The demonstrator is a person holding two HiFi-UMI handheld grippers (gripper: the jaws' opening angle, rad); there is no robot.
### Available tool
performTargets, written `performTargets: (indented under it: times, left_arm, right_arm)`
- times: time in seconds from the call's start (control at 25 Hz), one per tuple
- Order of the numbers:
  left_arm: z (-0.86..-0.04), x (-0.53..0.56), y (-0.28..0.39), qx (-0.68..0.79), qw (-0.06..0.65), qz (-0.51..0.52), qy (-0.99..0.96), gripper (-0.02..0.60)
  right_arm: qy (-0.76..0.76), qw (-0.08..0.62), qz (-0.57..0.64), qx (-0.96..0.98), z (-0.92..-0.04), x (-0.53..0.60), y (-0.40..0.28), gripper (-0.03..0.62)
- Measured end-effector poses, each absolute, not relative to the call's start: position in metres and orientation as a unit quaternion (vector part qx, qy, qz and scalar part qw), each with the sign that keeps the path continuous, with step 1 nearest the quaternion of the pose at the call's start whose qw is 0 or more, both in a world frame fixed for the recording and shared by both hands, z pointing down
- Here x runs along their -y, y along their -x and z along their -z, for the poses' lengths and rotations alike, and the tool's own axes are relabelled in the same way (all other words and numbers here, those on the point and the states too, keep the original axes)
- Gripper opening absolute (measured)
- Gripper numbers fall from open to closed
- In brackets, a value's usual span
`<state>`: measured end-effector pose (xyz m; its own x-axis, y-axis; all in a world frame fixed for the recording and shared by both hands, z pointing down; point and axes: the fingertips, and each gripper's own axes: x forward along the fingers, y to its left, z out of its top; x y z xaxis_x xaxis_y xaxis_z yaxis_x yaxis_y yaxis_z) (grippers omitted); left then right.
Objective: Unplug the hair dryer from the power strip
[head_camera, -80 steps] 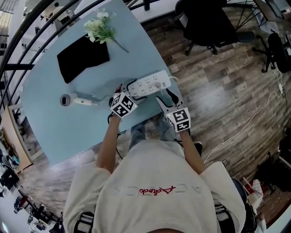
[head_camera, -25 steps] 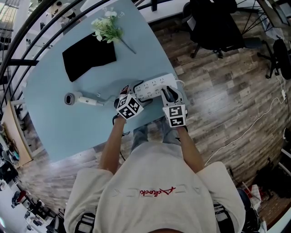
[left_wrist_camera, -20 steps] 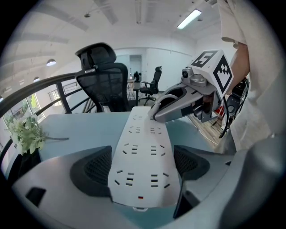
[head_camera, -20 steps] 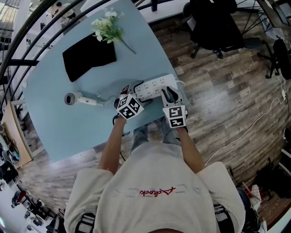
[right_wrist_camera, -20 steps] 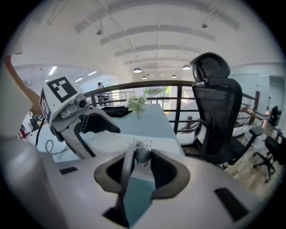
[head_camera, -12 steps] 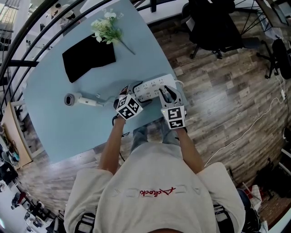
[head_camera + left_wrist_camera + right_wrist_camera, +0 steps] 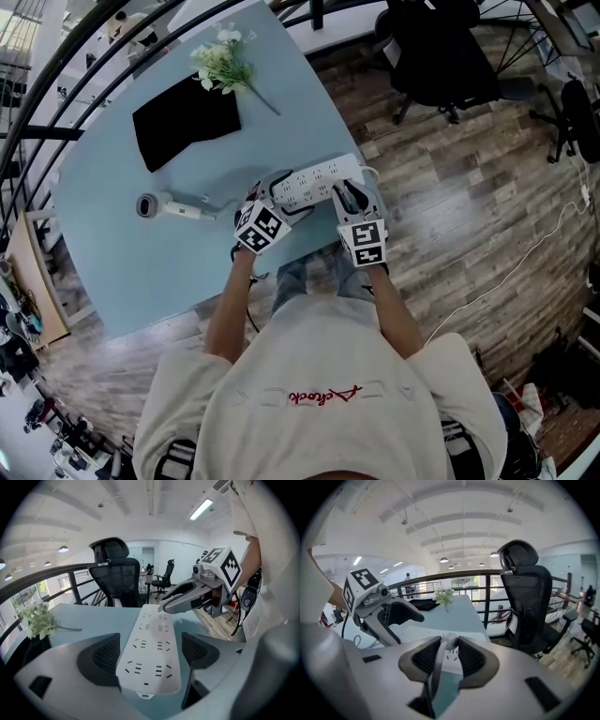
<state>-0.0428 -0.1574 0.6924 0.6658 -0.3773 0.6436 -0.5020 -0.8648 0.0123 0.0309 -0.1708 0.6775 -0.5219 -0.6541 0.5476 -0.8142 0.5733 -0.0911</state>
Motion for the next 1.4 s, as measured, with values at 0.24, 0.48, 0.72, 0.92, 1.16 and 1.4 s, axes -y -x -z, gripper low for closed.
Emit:
performTargets:
  times: [0.24, 0.48, 0.72, 0.92, 1.16, 1.4]
  left_arm:
    - [-0.672, 0.152, 0.04, 0.246, 0.106, -0.291, -0.918, 0.313]
    - [-0.643, 0.151, 0.043, 0.271, 0.096, -0.243, -0.926, 0.03]
    - [-0.627, 0.136, 0.045, 0.266, 0.136, -0.207, -0.932, 0.006]
    - [-0.598, 0.133, 0.056, 0.293, 0.133, -0.16, -0.933, 0.006]
    - [-0.569, 0.118, 0.069, 0.284, 0.116, -0.134, -0.942, 0.006]
    - [-0.552, 0.112, 0.088, 0.277, 0.113, -0.095, -0.95, 0.006]
  right_arm:
    - [-0.432, 0.209, -0.172, 0.86, -0.661, 0.167, -0.036, 0.123]
    - [-0.444, 0.201, -0.169, 0.857, -0.647, 0.159, -0.045, 0.123]
    - [-0.455, 0.191, -0.164, 0.854, -0.63, 0.147, -0.046, 0.123]
    - [-0.479, 0.171, -0.158, 0.846, -0.608, 0.135, -0.047, 0.123]
    - [-0.507, 0.155, -0.141, 0.836, -0.583, 0.119, -0.038, 0.123]
    - [-0.548, 0.137, -0.125, 0.815, -0.562, 0.104, -0.03, 0.123]
